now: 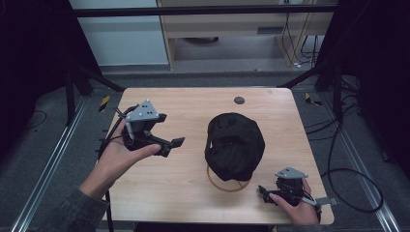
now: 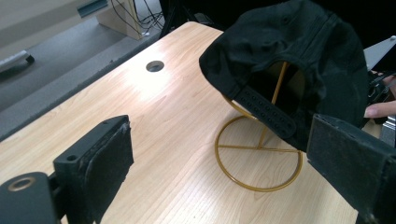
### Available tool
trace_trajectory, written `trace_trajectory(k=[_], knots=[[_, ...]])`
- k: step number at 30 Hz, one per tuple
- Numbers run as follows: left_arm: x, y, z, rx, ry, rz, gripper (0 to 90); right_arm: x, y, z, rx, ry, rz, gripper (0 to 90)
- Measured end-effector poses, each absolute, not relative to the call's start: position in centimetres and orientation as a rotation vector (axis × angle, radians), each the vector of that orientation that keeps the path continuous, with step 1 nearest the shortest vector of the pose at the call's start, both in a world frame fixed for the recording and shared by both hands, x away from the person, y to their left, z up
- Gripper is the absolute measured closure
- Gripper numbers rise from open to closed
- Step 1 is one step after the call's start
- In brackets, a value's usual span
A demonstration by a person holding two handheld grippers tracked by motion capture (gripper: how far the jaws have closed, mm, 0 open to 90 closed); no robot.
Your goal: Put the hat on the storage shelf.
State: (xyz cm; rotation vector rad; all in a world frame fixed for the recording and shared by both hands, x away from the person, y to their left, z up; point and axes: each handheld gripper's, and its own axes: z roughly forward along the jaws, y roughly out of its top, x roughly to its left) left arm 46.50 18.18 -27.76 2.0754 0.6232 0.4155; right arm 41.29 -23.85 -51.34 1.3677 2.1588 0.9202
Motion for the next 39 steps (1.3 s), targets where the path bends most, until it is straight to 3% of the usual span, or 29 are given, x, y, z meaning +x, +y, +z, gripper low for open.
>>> trace_trajectory(k=[39], knots=[[49.0,27.1,-40.8,2.129,0.942,0.42,4.7,41.3,-23.9,-51.3,1.365,2.159,0.92,0.4]])
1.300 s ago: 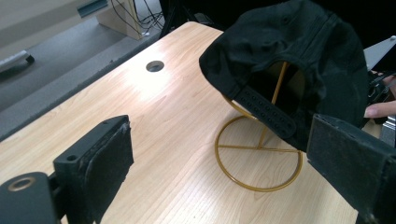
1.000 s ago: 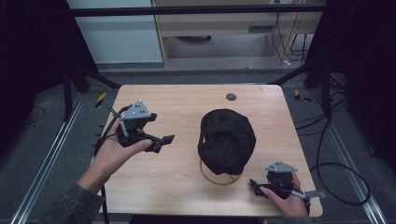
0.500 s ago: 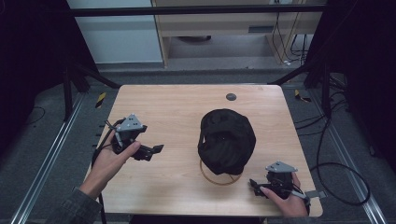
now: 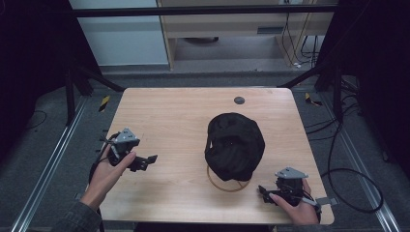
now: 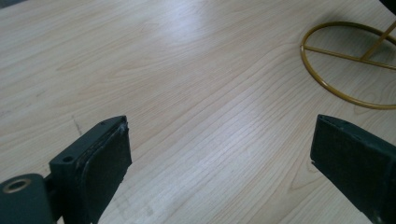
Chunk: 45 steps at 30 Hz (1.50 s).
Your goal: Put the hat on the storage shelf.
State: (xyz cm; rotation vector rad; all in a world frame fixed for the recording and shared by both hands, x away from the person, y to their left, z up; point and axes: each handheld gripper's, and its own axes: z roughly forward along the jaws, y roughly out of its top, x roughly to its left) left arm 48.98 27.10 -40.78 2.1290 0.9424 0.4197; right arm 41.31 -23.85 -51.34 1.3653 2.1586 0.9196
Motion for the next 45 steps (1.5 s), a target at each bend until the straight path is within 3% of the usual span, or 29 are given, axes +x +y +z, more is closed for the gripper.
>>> trace_trajectory(k=[45], knots=[[48.1,32.4,-48.7,2.109,1.069,0.46,4.5,41.3,-23.9,-51.3,1.365,2.159,0.919,0.4]])
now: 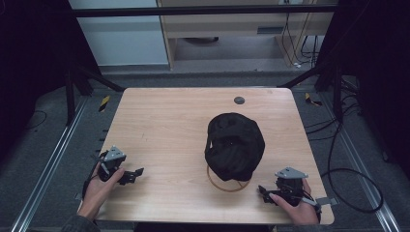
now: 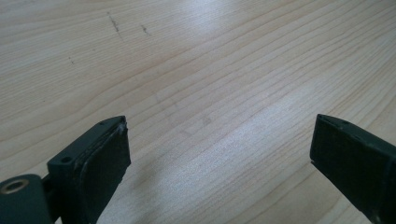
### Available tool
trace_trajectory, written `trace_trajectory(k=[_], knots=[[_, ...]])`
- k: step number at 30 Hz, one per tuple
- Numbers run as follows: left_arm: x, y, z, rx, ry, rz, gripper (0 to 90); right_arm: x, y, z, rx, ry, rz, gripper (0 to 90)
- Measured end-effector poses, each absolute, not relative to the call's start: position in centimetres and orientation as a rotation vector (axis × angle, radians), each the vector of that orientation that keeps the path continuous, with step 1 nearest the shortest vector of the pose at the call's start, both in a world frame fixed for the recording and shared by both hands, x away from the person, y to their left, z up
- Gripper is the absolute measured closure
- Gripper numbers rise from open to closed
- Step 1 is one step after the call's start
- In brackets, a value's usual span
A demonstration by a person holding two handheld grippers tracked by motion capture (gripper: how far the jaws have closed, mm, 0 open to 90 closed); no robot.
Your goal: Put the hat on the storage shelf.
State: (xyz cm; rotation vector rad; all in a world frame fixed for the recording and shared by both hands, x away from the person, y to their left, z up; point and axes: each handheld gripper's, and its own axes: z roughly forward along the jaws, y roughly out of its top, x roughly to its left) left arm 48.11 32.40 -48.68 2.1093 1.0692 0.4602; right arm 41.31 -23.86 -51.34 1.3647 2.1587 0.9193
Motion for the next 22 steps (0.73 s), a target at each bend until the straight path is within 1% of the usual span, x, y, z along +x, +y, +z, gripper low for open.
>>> trace_trajectory(k=[12,17,19,20,22], knots=[[48.8,32.7,-50.6,2.078,1.117,0.45,4.3,41.3,-23.9,-51.3,1.365,2.159,0.92,0.4],[48.8,32.7,-50.7,2.083,1.13,0.468,3.6,41.3,-23.9,-51.3,1.365,2.159,0.919,0.4],[48.8,32.4,-50.8,2.121,1.123,0.503,2.4,41.3,-23.9,-51.3,1.365,2.158,0.92,0.4],[48.9,32.3,-50.8,2.127,1.128,0.502,0.3,41.3,-23.8,-51.3,1.365,2.159,0.92,0.4],[48.9,32.3,-50.8,2.12,1.137,0.502,0.0,41.3,-23.9,-51.3,1.365,2.159,0.92,0.4]])
